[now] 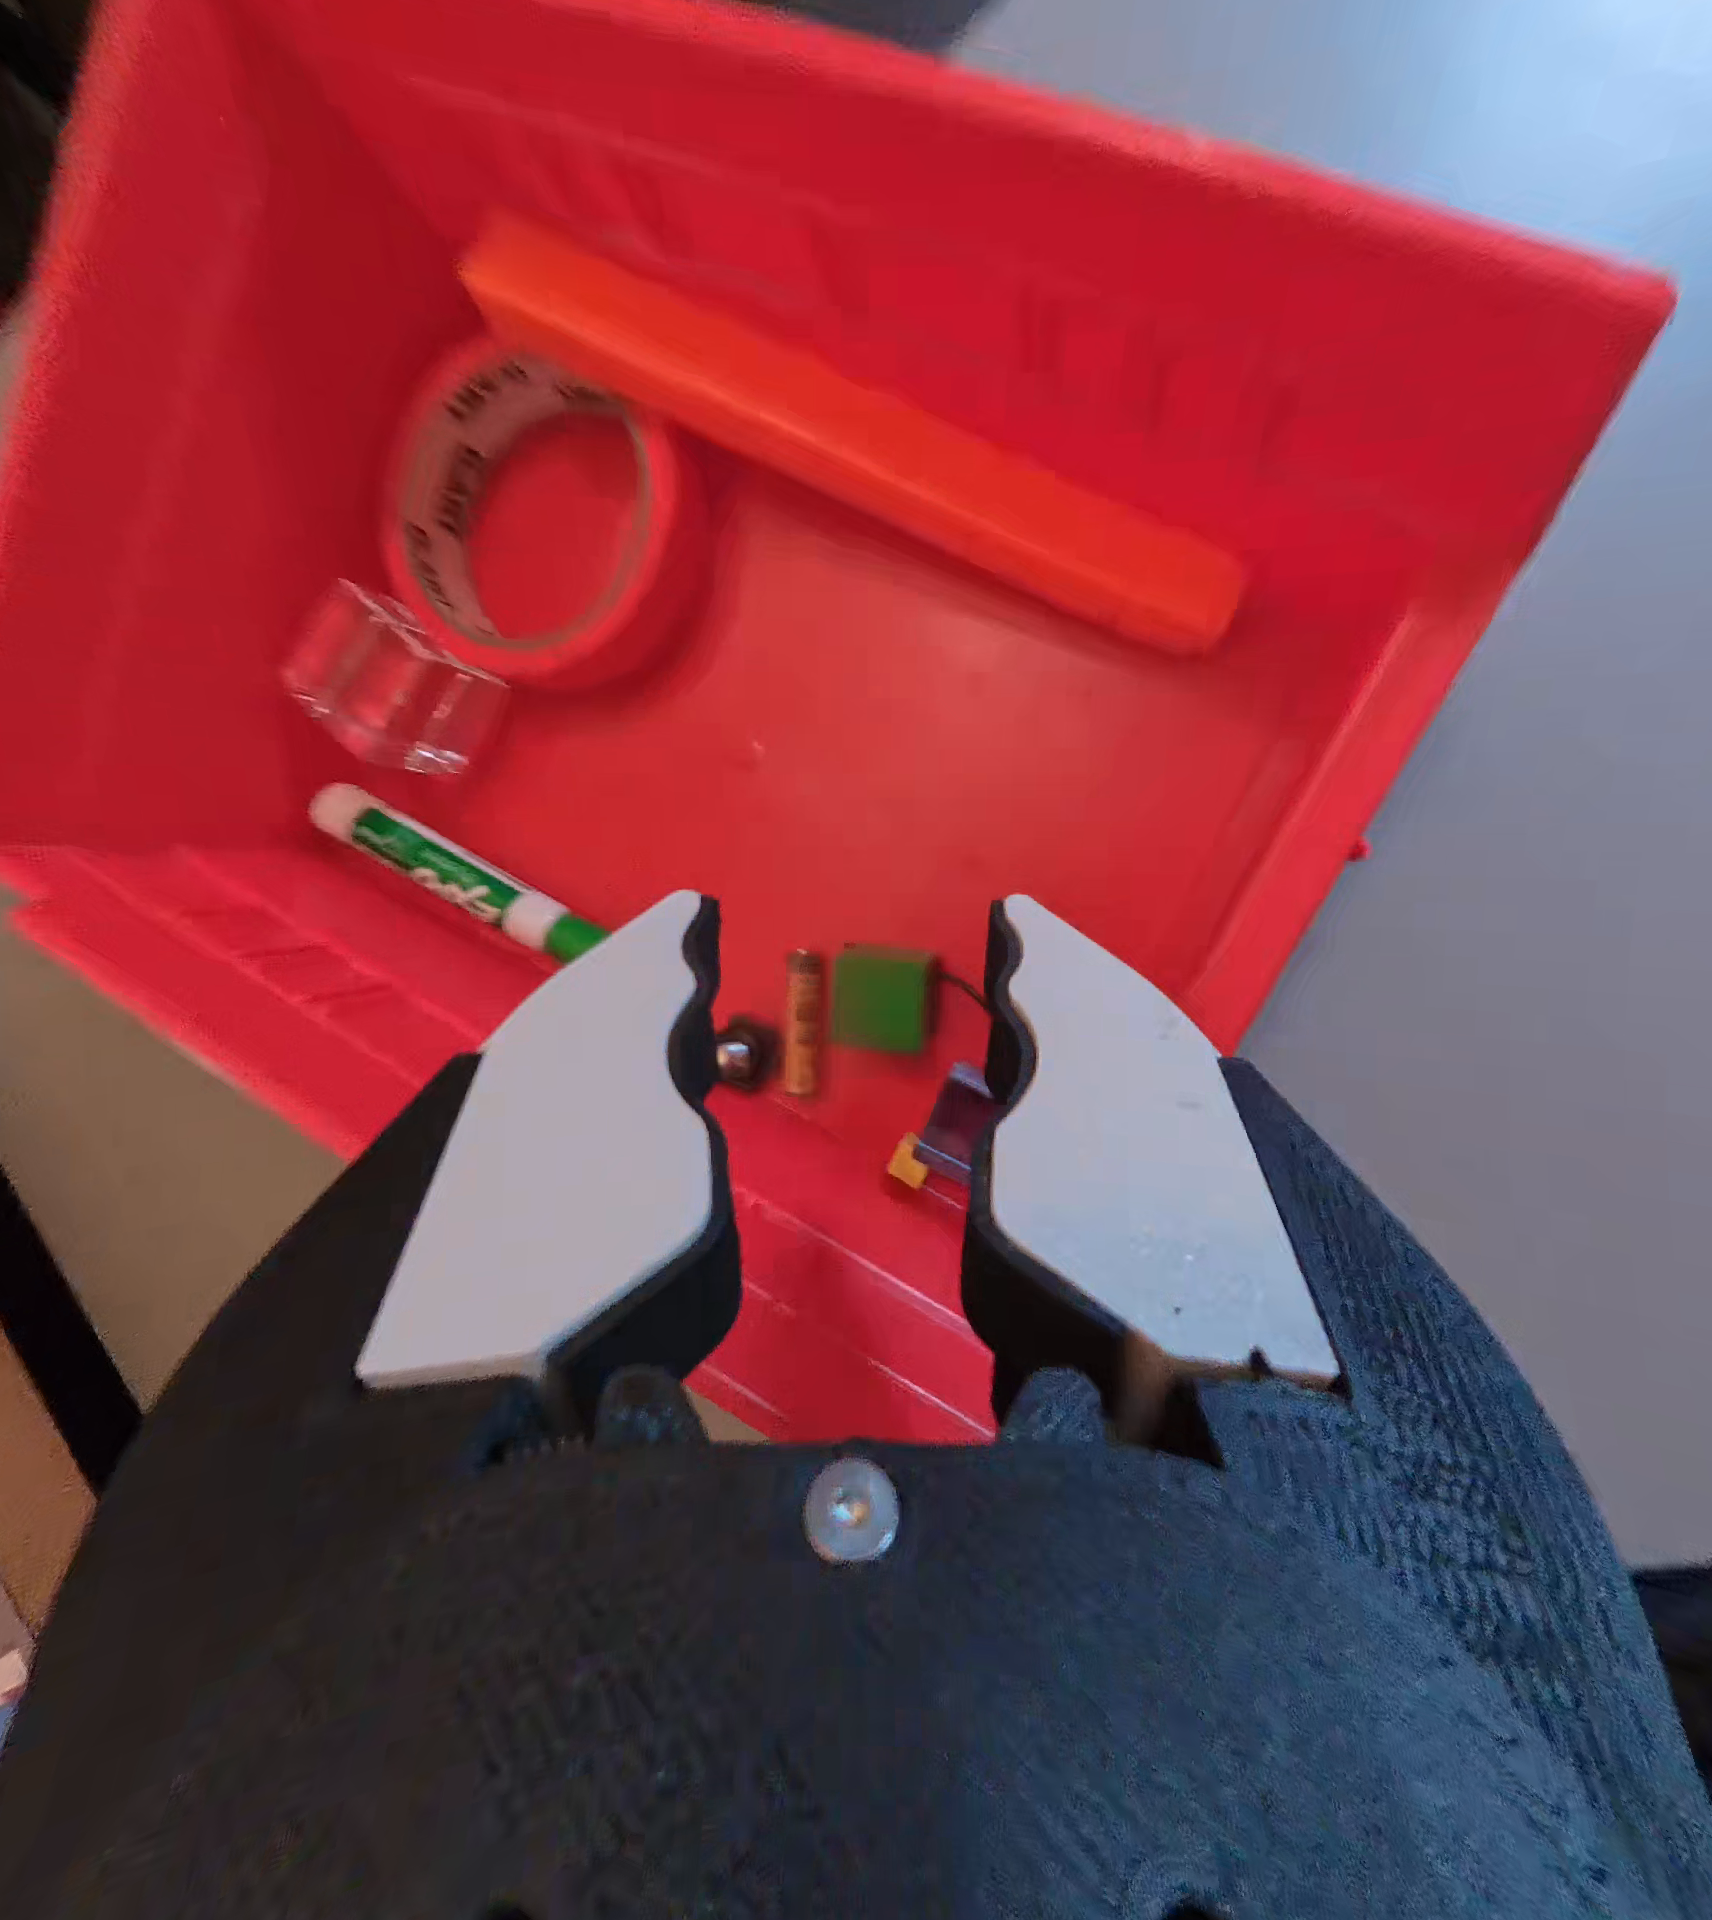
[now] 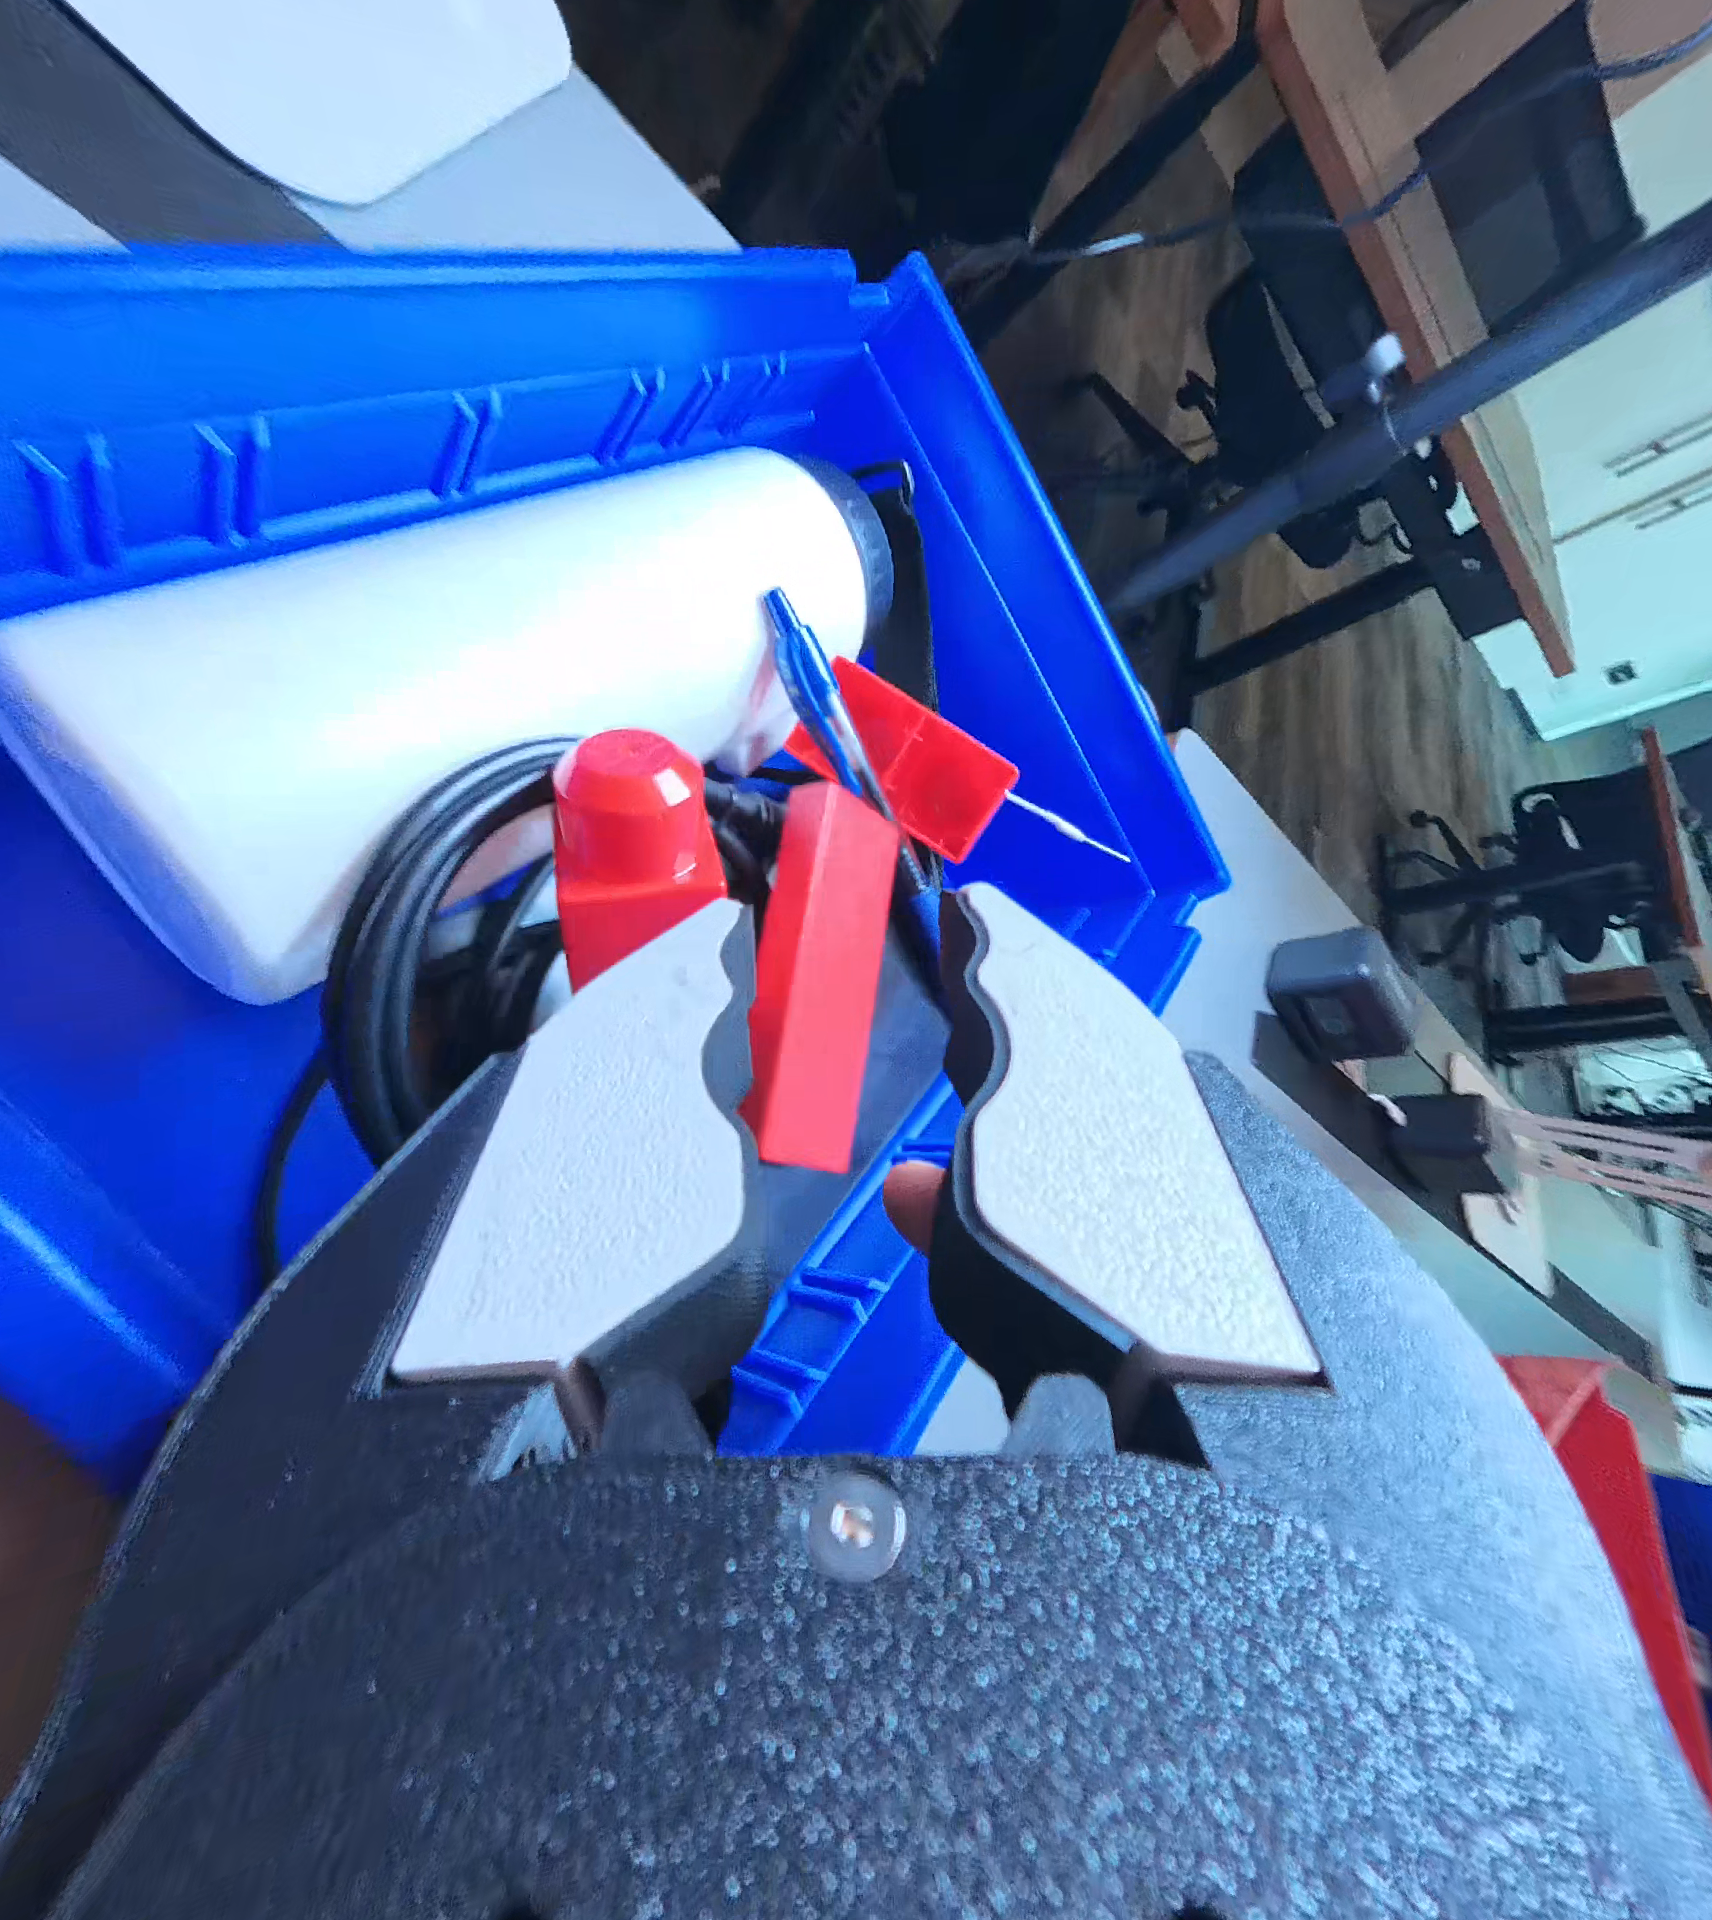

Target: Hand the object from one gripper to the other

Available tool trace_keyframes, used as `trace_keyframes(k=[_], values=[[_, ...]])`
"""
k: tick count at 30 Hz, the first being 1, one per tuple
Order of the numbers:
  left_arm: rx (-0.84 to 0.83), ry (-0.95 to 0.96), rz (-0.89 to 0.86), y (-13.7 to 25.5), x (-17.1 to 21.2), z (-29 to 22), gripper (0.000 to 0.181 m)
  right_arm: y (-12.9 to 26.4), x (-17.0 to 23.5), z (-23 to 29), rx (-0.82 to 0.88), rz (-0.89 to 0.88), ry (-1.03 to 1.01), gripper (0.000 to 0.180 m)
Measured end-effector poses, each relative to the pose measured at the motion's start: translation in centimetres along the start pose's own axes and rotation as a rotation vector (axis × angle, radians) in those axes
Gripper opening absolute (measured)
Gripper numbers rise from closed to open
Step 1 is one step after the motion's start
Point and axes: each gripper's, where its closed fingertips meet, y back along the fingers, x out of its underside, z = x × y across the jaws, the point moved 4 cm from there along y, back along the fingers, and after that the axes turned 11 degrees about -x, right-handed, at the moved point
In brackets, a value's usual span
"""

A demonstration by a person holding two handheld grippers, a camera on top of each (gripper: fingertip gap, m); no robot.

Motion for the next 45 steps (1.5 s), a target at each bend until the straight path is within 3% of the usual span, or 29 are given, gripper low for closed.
trace_keyframes(k=[12, 17, 19, 21, 25, 34, 39, 45], values=[[0.094, -0.315, 0.45, -4.4, 3.2, -0.9, 0.05, 5.1, -4.7, 0.2, -0.192, -0.389, -0.132, 0.039], [0.125, -0.379, 0.525, -5.7, 3.5, -1.5, 0.029, 7.7, -6.4, 0.6, -0.21, -0.523, -0.108, 0.038], [0.126, -0.412, 0.521, -5.6, 3.4, -1.7, 0.029, 8.7, -6.9, 0.8, -0.202, -0.565, -0.077, 0.038], [0.085, -0.438, 0.464, -5.4, 2.7, -1.7, 0.029, 9.9, -7.5, 0.8, -0.189, -0.612, -0.05, 0.038], [-0.15, -0.482, 0.245, -3.2, -0.7, -1.0, 0.028, 12.4, -8.5, 0.9, -0.171, -0.728, 0.0, 0.035], [-0.523, -0.49, -0.377, 6.9, -10.8, -4.7, 0.028, 16.6, -10.9, 4.3, -0.334, -0.903, 0.043, 0.034], [-0.583, -0.438, -0.626, 10.6, -14.6, -8.1, 0.028, 17.8, -11.7, 6.5, -0.46, -0.96, 0.049, 0.034], [-0.495, -0.332, -0.899, 13.5, -17.6, -12.5, 0.028, 18.0, -12.9, 10.2, -0.778, -1.031, -0.063, 0.033]])
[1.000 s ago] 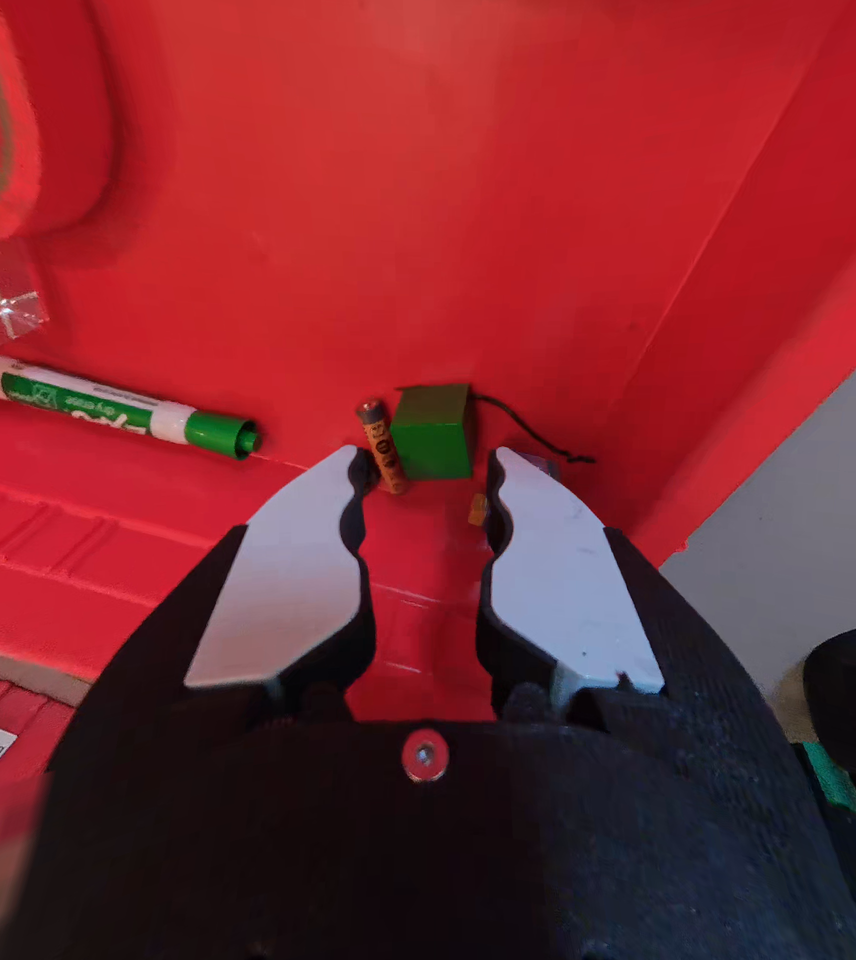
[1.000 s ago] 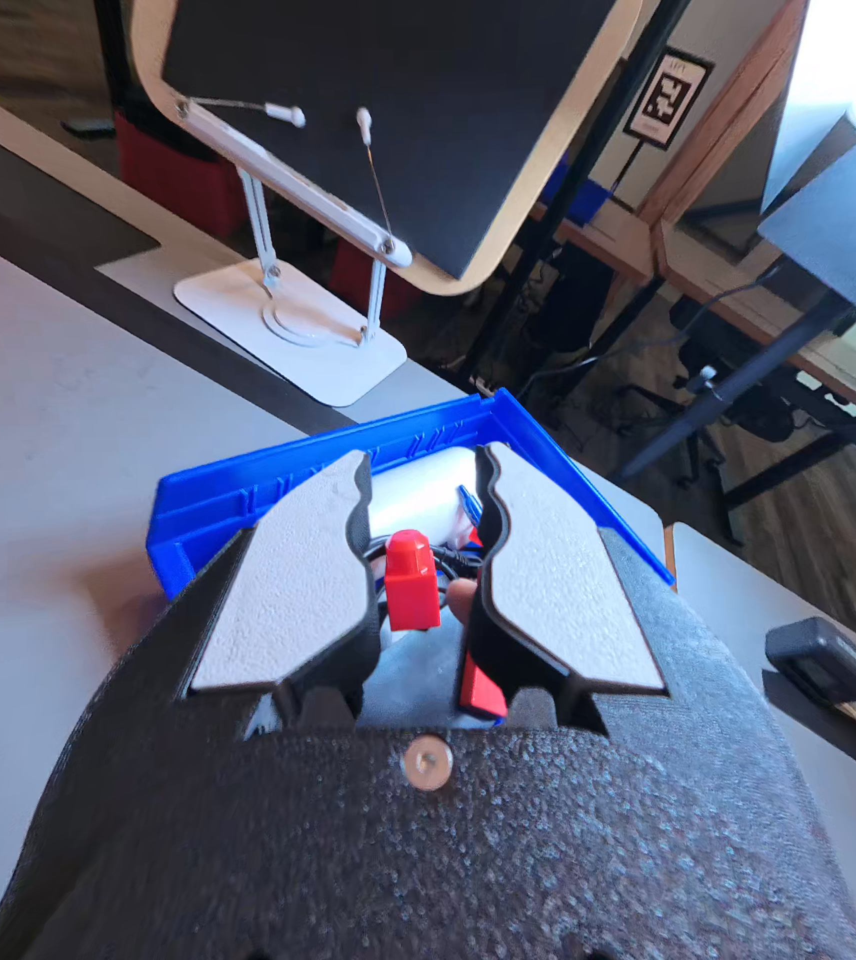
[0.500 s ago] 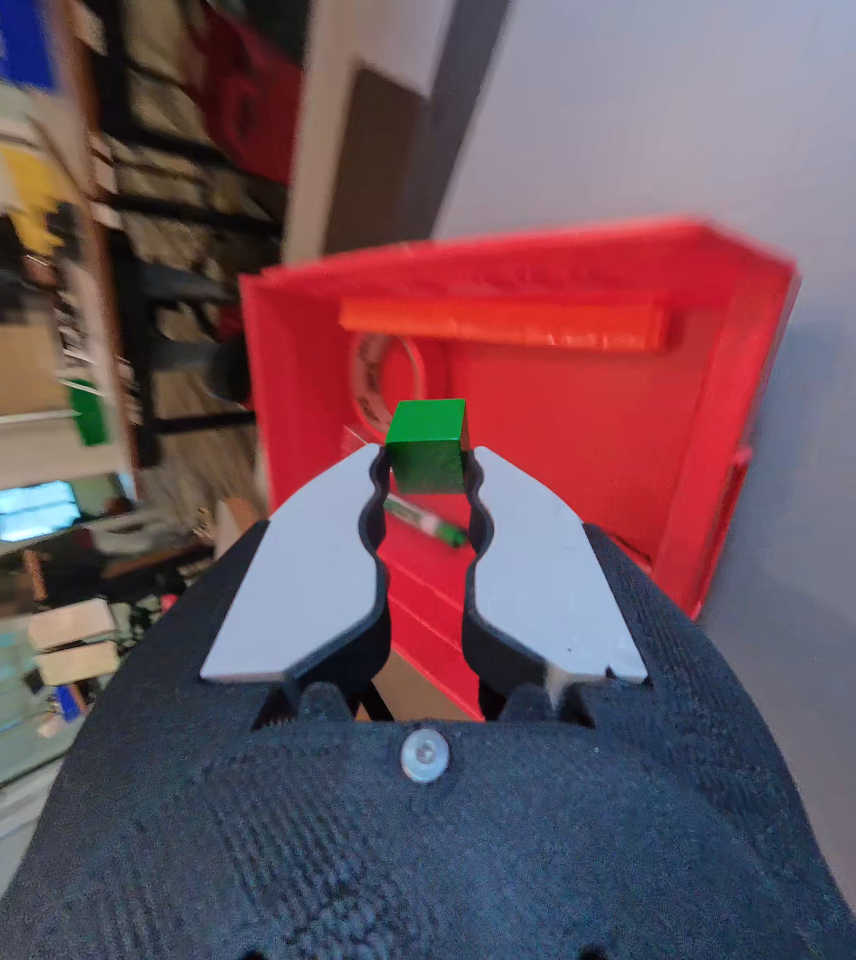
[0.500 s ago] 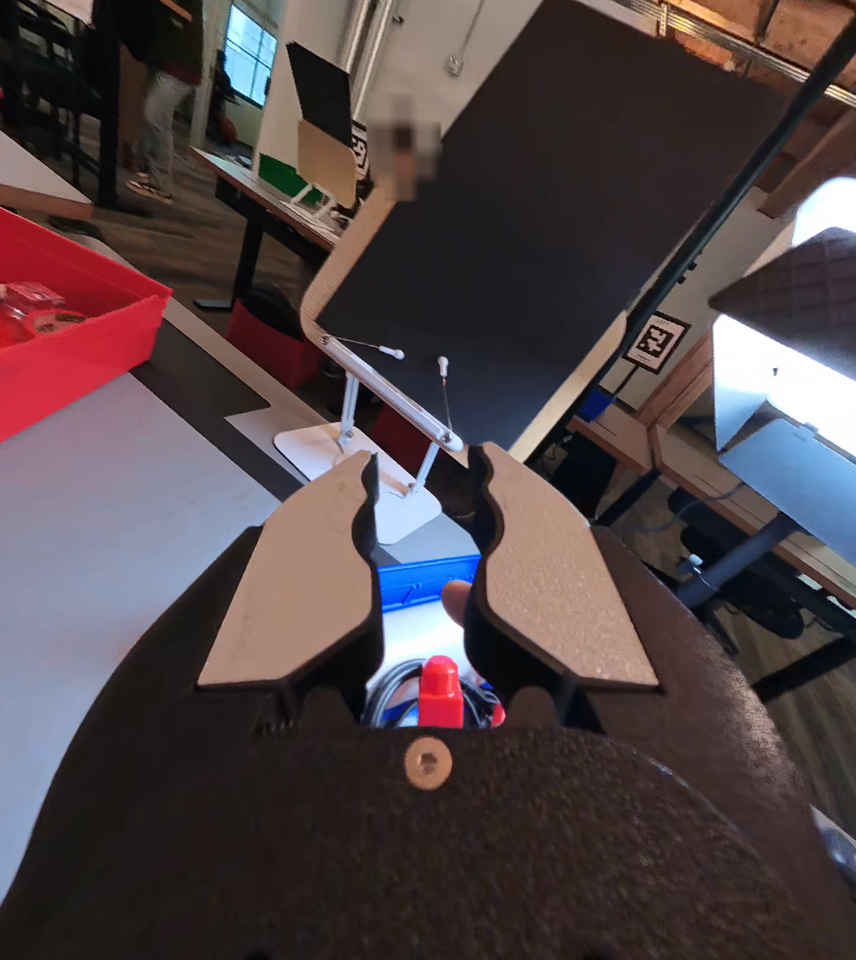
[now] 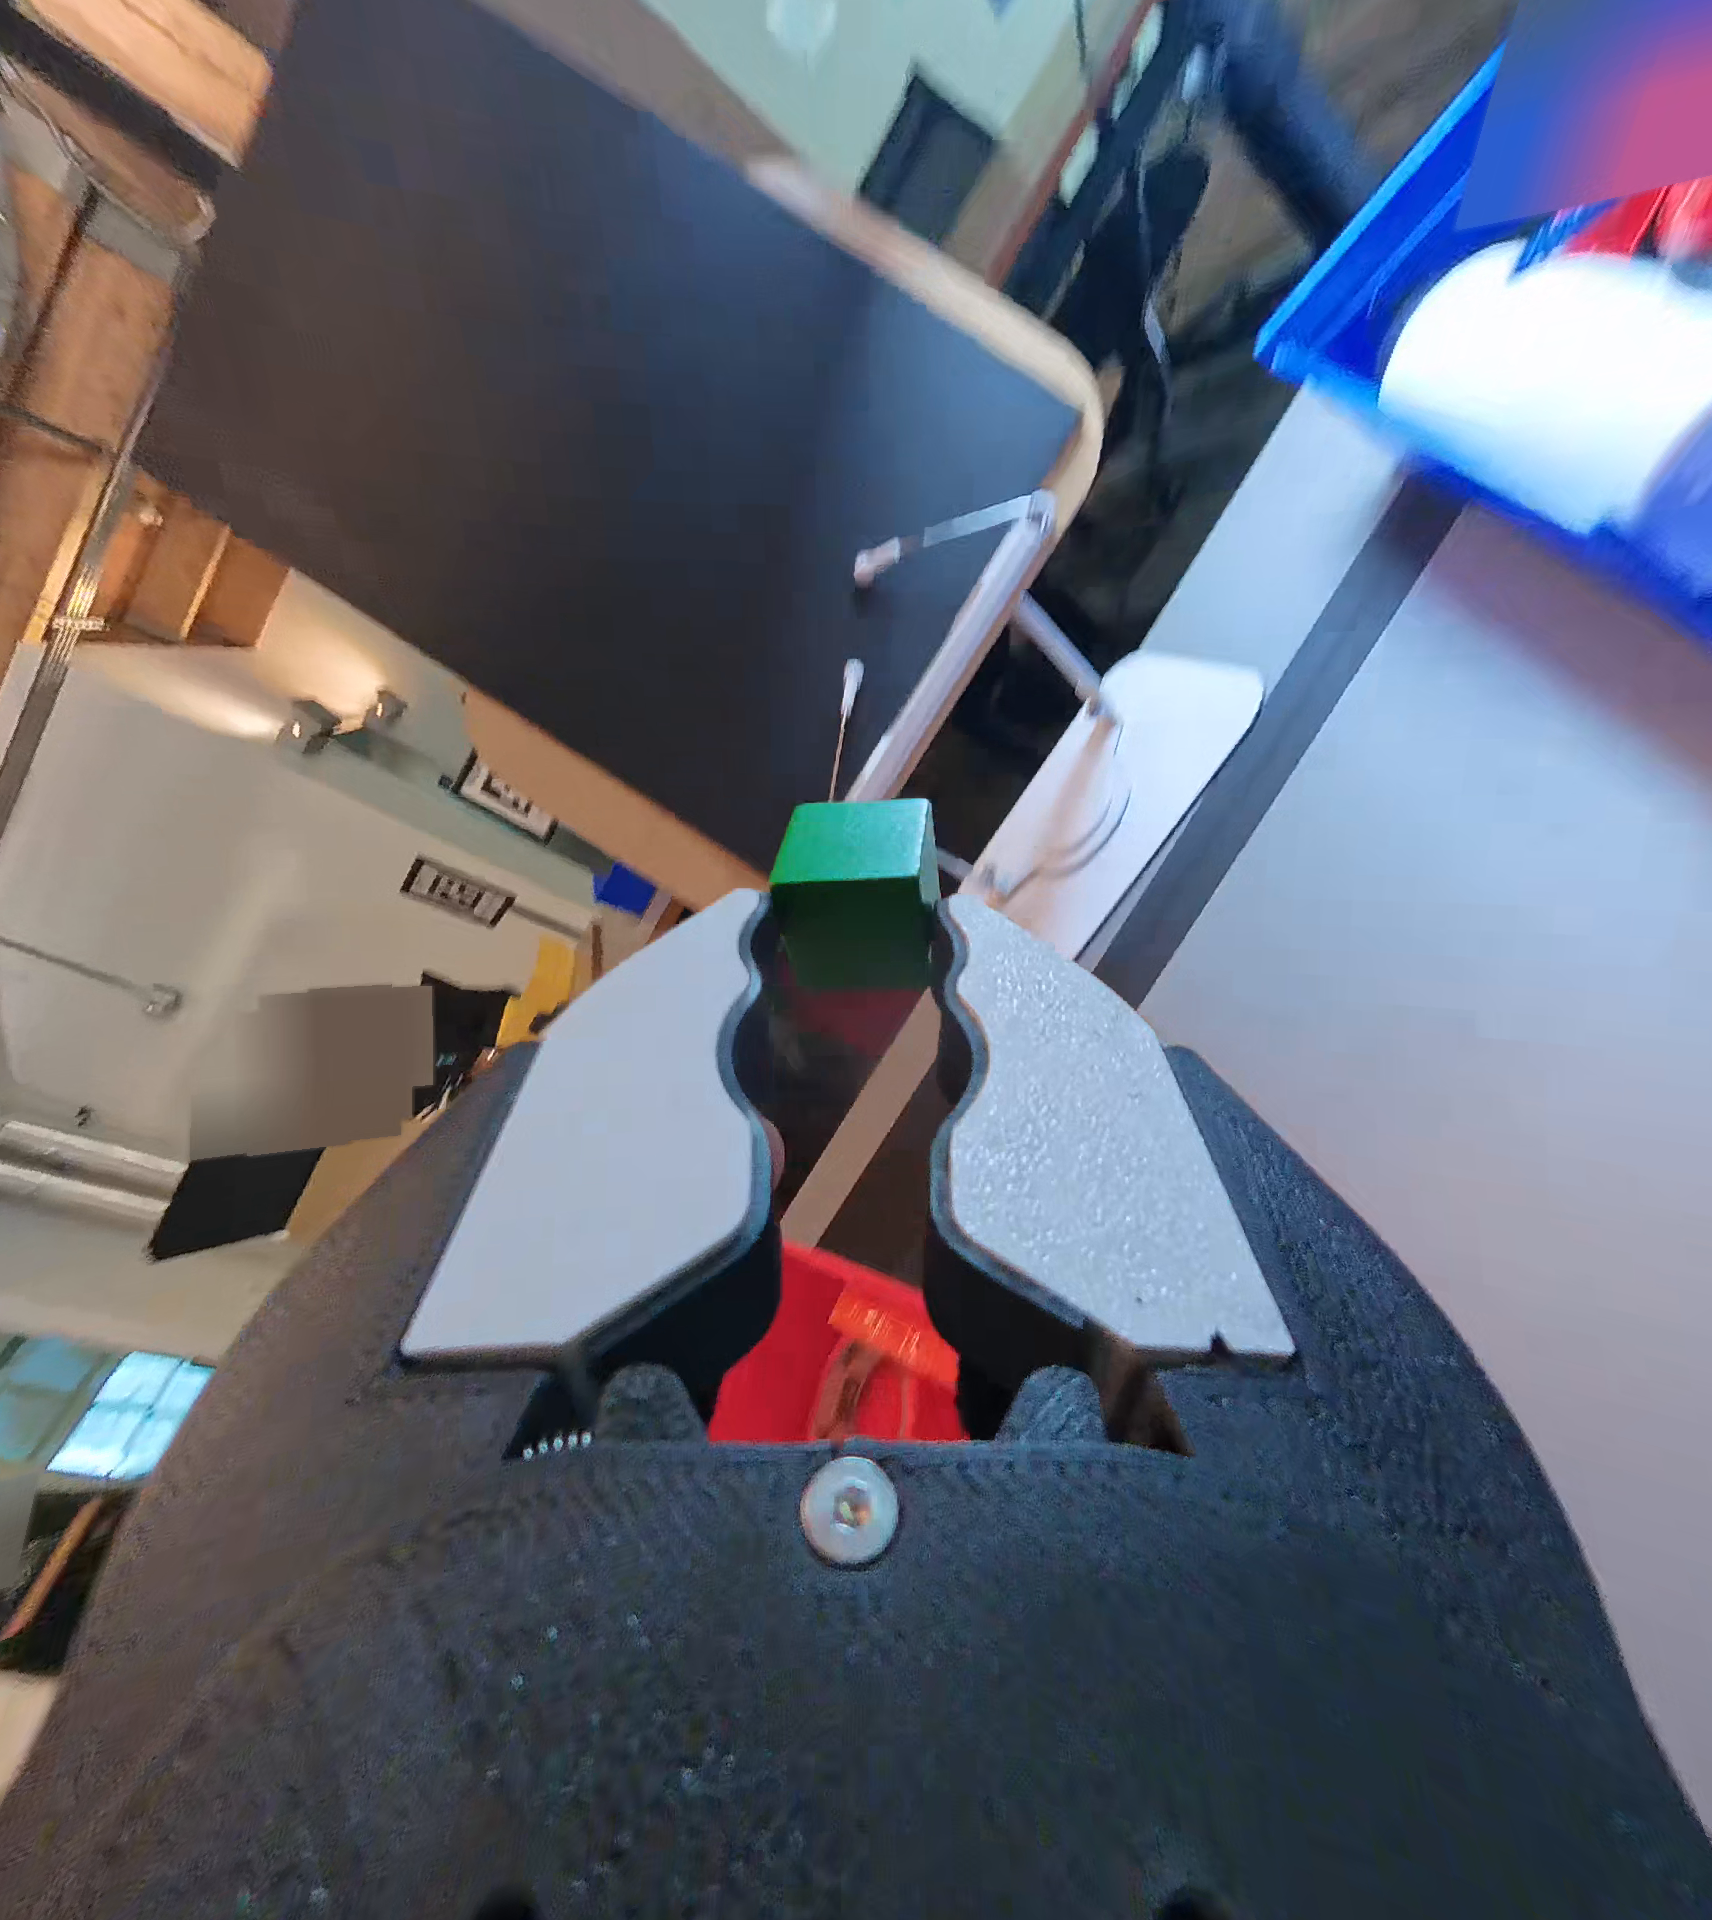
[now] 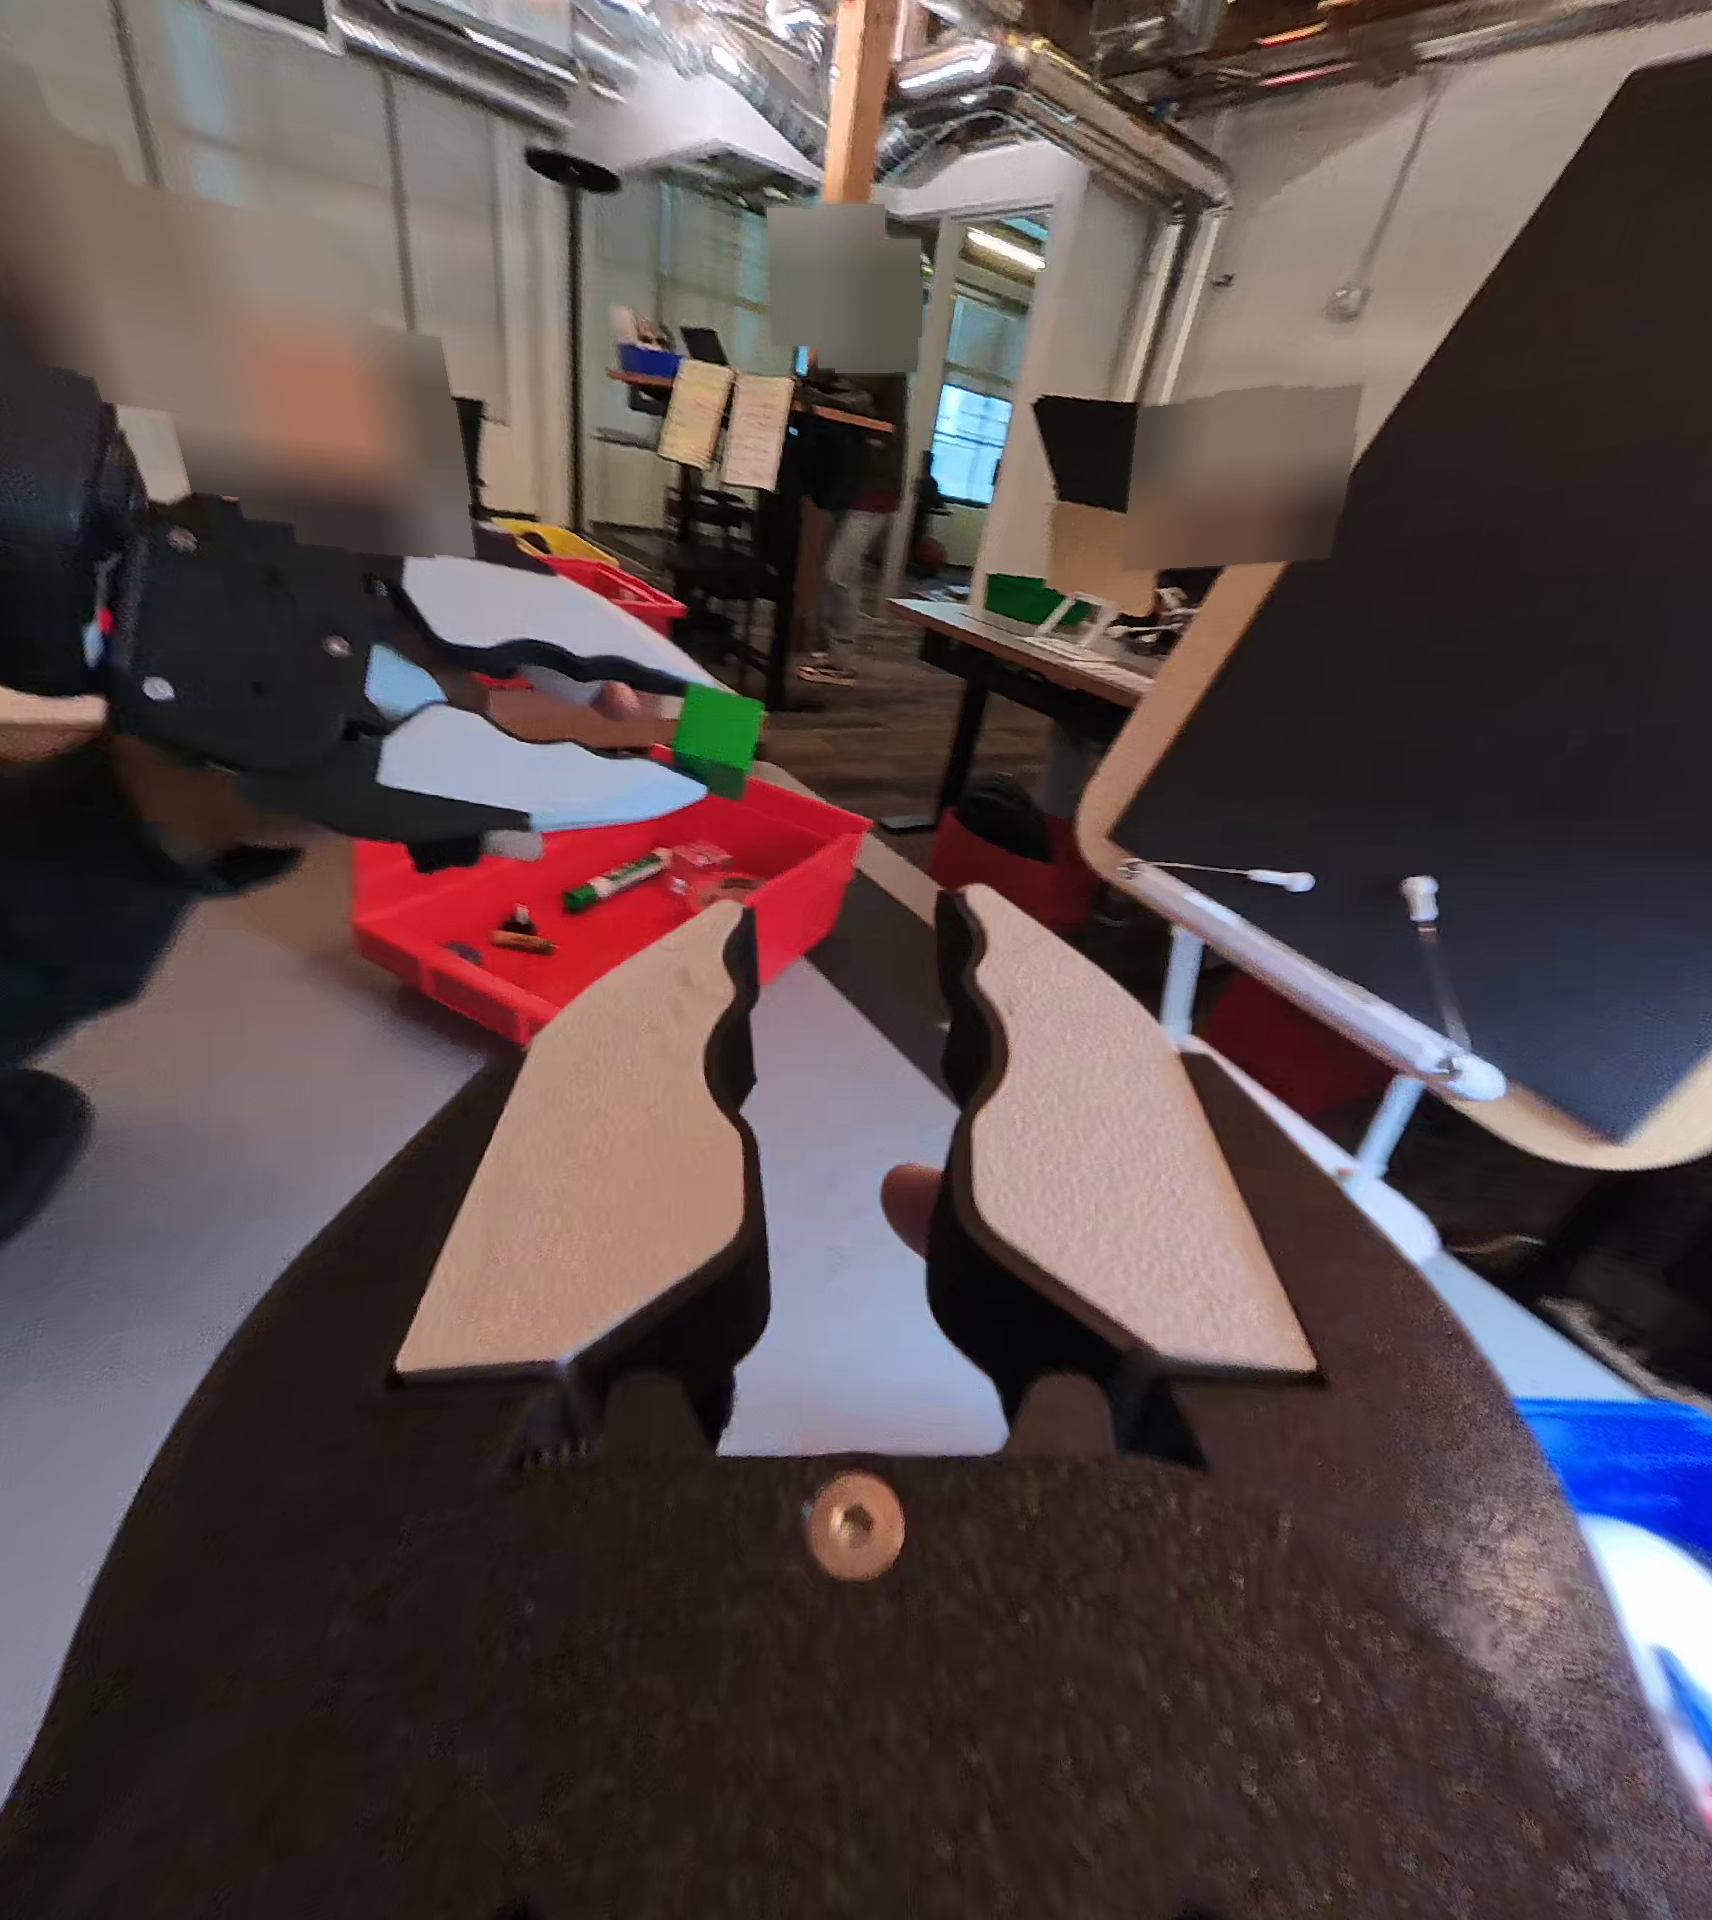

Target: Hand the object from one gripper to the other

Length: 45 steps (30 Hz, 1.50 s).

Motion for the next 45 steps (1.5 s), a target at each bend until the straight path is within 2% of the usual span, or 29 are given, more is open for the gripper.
trace_keyframes(k=[3, 5, 9, 12, 15, 17, 20, 23, 25, 29, 31, 32, 34, 36, 37, 38, 42, 45], values=[[-0.001, 0.164, -0.137, 0.7, -2.1, -0.5, 0.028, -1.8, 0.9, 1.3, -0.107, -0.05, -0.129, 0.033], [0.059, 0.317, -0.224, 1.4, -3.1, -0.9, 0.028, -2.8, 1.2, 2.2, -0.173, -0.085, -0.19, 0.035], [0.388, 0.704, -0.349, 2.9, -4.4, -1.9, 0.028, -3.5, 0.8, 3.7, -0.232, -0.164, -0.16, 0.04], [0.634, 0.926, -0.463, 4.2, -5.2, -2.3, 0.028, -3.5, 0.5, 4.6, -0.284, -0.188, -0.149, 0.046], [0.806, 0.999, -0.492, 4.9, -5.6, -3.1, 0.028, -3.6, 0.4, 5.5, -0.359, -0.198, -0.154, 0.045], [0.868, 0.998, -0.499, 5.3, -5.9, -3.6, 0.027, -3.5, 0.6, 6.2, -0.423, -0.173, -0.138, 0.034], [0.897, 0.976, -0.496, 5.7, -6.1, -3.9, 0.028, -3.3, 0.6, 6.5, -0.418, -0.155, -0.065, 0.029], [0.899, 1.004, -0.441, 5.5, -5.8, -3.6, 0.031, -2.8, 0.3, 6.1, -0.274, -0.064, 0.155, 0.029], [0.909, 1.029, -0.375, 5.2, -5.4, -3.2, 0.043, -2.5, 0.1, 5.7, -0.116, 0.048, 0.398, 0.029], [0.887, 0.979, -0.282, 5.1, -5.3, -4.0, 0.048, -3.1, 0.3, 6.7, 0.116, 0.22, 0.874, 0.029], [0.91, 0.942, -0.263, 5.2, -5.4, -4.9, 0.043, -3.7, 0.7, 7.3, 0.175, 0.269, 1.03, 0.029], [0.906, 0.93, -0.27, 5.2, -5.4, -5.1, 0.033, -3.9, 0.8, 7.4, 0.21, 0.291, 1.091, 0.029], [0.885, 0.899, -0.3, 5.3, -5.4, -5.1, 0.028, -3.9, 0.8, 7.4, 0.226, 0.285, 1.144, 0.029], [0.866, 0.87, -0.351, 5.4, -5.5, -4.8, 0.028, -3.7, 0.5, 7.6, 0.166, 0.221, 1.047, 0.028], [0.846, 0.845, -0.396, 5.6, -5.5, -4.6, 0.028, -3.5, 0.3, 7.6, 0.1, 0.178, 0.919, 0.029], [0.808, 0.808, -0.451, 5.8, -5.6, -4.3, 0.028, -3.3, 0.1, 7.4, 0.015, 0.136, 0.753, 0.039], [0.613, 0.649, -0.593, 6.2, -5.3, -3.4, 0.028, -2.1, -1.2, 6.6, -0.354, -0.077, -0.002, 0.055], [0.507, 0.569, -0.675, 6.6, -5.6, -3.5, 0.028, -2.9, -0.9, 6.8, -0.46, -0.138, -0.261, 0.054]])
